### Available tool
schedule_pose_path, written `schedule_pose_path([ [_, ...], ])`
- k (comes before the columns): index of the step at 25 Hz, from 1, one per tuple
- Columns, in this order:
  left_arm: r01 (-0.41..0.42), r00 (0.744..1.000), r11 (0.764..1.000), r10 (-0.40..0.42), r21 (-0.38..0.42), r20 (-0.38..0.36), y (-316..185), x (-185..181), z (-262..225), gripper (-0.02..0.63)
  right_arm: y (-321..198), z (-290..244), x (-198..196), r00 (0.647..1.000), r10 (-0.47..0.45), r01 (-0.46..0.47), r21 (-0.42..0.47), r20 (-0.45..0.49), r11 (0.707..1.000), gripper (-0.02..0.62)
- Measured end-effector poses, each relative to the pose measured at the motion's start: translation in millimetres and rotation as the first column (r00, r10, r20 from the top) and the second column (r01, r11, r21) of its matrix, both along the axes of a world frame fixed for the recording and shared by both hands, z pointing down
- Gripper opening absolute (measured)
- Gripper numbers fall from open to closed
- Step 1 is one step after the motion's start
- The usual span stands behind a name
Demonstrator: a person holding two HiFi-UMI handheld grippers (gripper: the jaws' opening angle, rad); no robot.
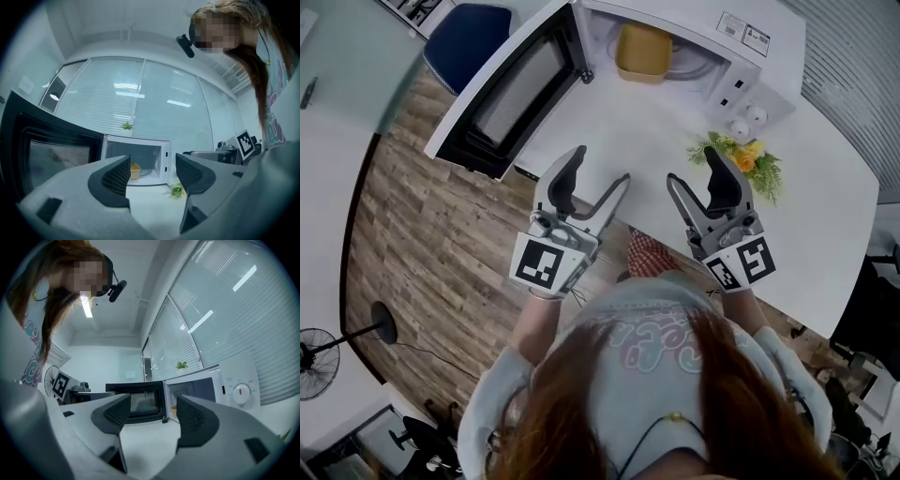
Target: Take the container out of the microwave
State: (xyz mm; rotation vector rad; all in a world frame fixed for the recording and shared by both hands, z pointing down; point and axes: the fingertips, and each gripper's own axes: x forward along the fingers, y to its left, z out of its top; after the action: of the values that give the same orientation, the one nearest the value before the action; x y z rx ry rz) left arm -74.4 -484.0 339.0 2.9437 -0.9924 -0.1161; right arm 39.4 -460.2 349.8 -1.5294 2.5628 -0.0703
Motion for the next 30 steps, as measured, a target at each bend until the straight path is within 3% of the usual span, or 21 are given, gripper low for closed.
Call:
schedule_pose_path([
  [13,0.002,1.0,1.0,-0.002,-0.026,0.01,-82.0,21.0,18.5,0.285,-82.7,20.8,16.4,1.0,0.014,-0.015,-0.046,-0.017,0.999,0.291],
  [25,0.017,0.996,0.996,-0.009,-0.083,0.089,-143.6,42.5,57.7,0.285,-147.1,62.5,23.9,1.0,0.019,-0.022,-0.132,-0.023,0.991,0.295],
  [30,-0.013,0.992,0.996,0.024,-0.085,0.127,-156.9,46.8,70.3,0.285,-167.1,81.0,23.5,0.999,0.032,-0.036,-0.172,-0.027,0.984,0.296],
])
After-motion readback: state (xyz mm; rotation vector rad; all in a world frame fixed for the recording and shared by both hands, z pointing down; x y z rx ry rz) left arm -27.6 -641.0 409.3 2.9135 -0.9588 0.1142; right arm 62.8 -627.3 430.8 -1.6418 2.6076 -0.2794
